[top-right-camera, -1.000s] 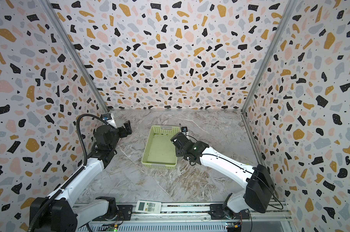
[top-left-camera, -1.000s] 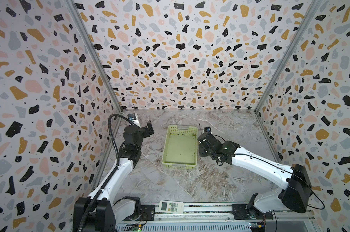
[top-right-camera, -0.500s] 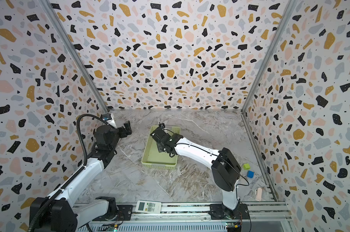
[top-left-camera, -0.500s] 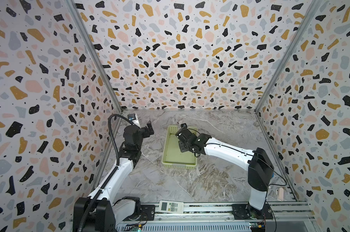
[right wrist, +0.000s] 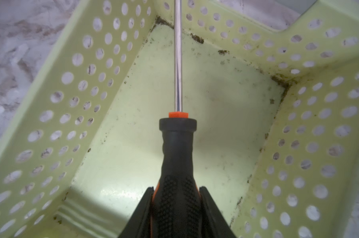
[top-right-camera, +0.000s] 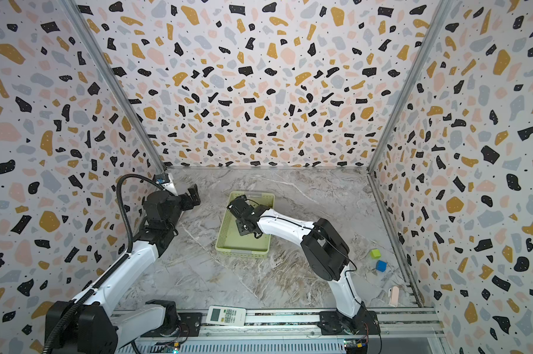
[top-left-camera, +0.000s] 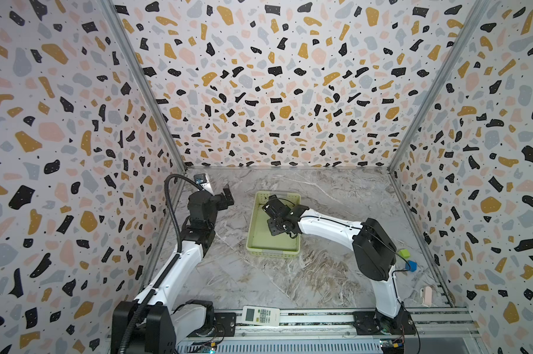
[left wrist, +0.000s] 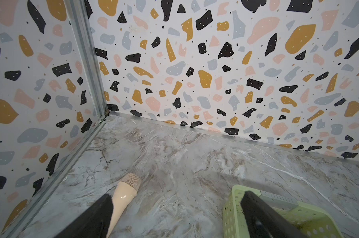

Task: Put the screwdriver in the bin
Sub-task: Place the screwdriver into the bin.

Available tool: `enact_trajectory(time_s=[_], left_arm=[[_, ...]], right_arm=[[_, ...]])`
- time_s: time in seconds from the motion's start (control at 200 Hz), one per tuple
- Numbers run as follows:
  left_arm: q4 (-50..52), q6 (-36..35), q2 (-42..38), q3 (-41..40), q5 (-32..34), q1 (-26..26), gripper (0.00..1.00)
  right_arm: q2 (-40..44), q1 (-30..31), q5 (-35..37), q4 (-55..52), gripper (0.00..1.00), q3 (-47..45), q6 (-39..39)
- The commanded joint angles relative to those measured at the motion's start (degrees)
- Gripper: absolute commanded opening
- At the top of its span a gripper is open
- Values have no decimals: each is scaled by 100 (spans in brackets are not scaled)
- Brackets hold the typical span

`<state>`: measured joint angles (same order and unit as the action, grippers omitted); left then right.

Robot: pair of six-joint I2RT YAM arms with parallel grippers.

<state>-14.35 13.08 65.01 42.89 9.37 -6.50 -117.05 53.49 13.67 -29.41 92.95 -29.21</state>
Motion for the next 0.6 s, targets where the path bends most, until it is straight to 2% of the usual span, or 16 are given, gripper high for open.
enact_trajectory(time_s=[0.0,0.596], left_arm=[[-103,-35,-41,167,30,-17,99],[-42,-31,-33,193,83,-16,99]], right_arm=[[113,-14,-149,218,26,-128,-80],[-80,-58,-312,443,31,-598,-173]])
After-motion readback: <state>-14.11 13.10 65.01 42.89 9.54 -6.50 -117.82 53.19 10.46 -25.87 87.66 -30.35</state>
